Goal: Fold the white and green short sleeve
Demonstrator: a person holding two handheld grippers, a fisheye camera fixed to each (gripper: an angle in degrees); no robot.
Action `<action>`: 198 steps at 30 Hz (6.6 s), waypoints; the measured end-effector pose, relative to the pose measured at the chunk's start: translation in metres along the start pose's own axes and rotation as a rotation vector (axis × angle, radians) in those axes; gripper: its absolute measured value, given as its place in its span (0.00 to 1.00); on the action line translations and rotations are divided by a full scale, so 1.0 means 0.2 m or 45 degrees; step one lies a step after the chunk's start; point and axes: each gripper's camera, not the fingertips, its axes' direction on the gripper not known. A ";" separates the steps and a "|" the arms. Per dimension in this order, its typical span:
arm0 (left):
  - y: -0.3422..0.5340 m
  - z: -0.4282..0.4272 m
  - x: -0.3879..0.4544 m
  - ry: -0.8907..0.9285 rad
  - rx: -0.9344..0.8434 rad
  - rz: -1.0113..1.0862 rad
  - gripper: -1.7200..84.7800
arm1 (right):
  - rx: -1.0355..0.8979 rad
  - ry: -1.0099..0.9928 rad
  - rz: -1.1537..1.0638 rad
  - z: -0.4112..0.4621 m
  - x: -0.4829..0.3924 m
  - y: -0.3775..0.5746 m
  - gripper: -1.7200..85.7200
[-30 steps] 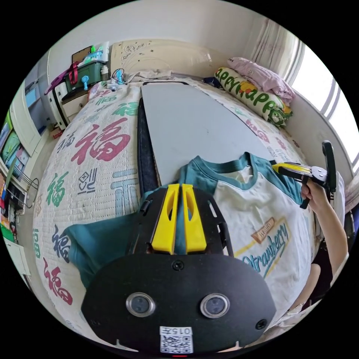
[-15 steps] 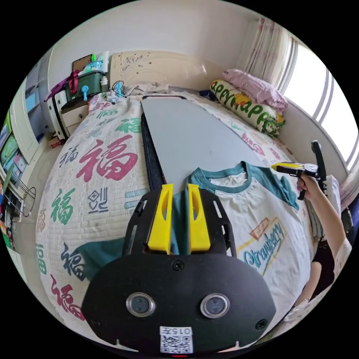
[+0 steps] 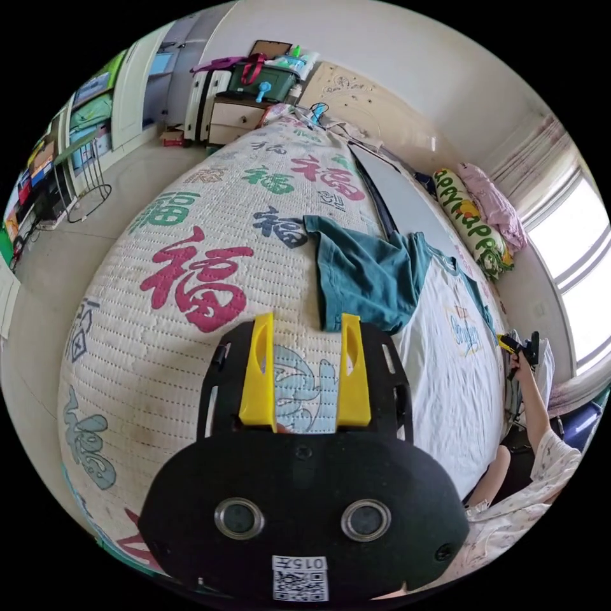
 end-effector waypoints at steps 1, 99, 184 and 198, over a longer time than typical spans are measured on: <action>-0.02 -0.01 0.02 -0.006 -0.001 0.005 0.16 | -0.017 -0.016 -0.011 0.00 -0.02 -0.01 0.05; 0.83 1.35 -1.64 0.047 0.753 0.091 0.09 | 1.593 -1.075 -0.951 -0.06 -0.47 6.62 0.01; 0.21 0.30 -2.27 0.439 0.083 0.259 0.17 | 0.338 -0.309 0.233 0.19 1.41 3.29 0.16; 0.30 0.56 -2.22 0.365 0.122 0.214 0.05 | -0.098 -0.148 0.185 0.32 1.19 2.35 0.08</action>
